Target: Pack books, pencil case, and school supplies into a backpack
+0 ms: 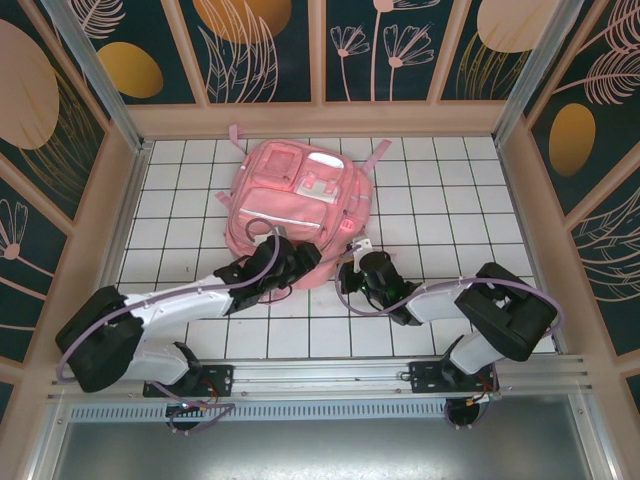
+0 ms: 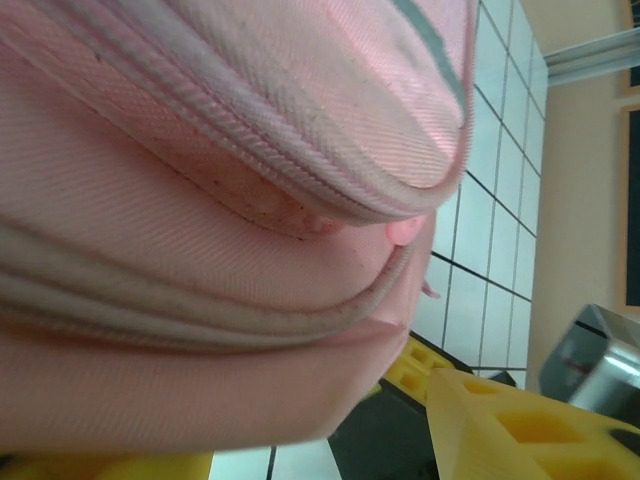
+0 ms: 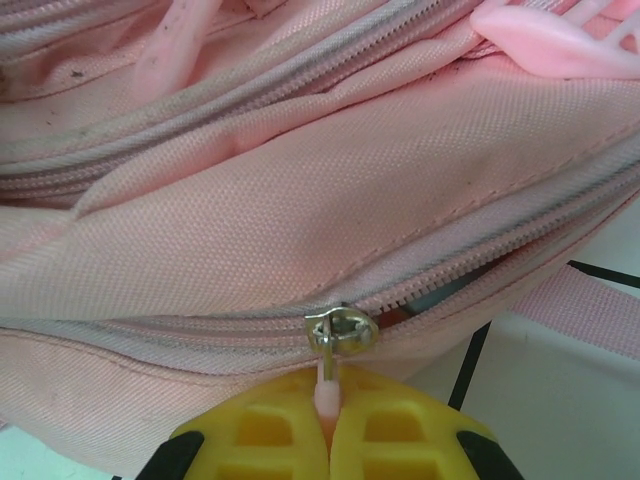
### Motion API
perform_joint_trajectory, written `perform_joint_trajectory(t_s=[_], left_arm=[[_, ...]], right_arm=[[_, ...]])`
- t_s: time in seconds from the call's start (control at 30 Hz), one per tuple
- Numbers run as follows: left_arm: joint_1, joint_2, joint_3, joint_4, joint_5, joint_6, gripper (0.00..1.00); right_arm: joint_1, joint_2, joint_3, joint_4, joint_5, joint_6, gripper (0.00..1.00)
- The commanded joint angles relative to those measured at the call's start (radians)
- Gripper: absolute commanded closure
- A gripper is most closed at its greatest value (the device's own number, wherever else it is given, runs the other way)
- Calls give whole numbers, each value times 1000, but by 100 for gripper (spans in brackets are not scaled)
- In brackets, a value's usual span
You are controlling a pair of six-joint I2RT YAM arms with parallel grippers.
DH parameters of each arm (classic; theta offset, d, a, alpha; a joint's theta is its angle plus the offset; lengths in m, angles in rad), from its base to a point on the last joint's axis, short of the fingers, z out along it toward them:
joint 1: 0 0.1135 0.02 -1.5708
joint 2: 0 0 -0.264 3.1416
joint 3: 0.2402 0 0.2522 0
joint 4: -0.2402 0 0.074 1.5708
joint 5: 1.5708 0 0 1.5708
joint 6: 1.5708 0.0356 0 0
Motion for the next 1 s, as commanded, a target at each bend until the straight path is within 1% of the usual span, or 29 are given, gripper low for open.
perform_joint_trajectory(t_s=[0.0,0.03,0.07,0.1,0.13,0.2,0.23,0.37,0.47,0.6,0.73,0.83,0.97], left_arm=[[-14,79,39,89,24,-40,43],[-15,103,48,91,31,-41,44],[-14,118,54,89,31,-38,47],[-15,122,54,88,28,-34,55],[-15,122,53,82,17,-29,64],[-14,96,56,33,-26,-5,89],[-14,78,58,-1,-56,7,100],[-13,-40,32,-120,-177,54,100],[-12,-129,-13,-171,-237,74,100],[-12,-196,-81,-169,-241,67,100],[-12,-235,-124,-145,-234,64,100],[-12,-254,-126,-141,-232,81,100],[-11,-261,-119,-121,-222,104,100]], right_arm=[[13,-34,-9,68,5,0,100],[13,-35,-9,68,7,-2,100],[13,-35,-9,64,7,-6,100],[12,-37,-9,62,8,-8,100],[12,-37,-9,61,13,-12,100],[6,-42,-12,57,18,-16,100],[1,-43,-10,49,17,-18,100],[-25,-56,-11,13,24,-29,100],[-69,-67,-11,-21,26,-37,100],[-151,-44,13,-71,28,-56,100],[-215,24,57,-88,25,-70,100],[-253,90,103,-105,35,-74,100],[-302,135,138,-107,39,-58,100]])
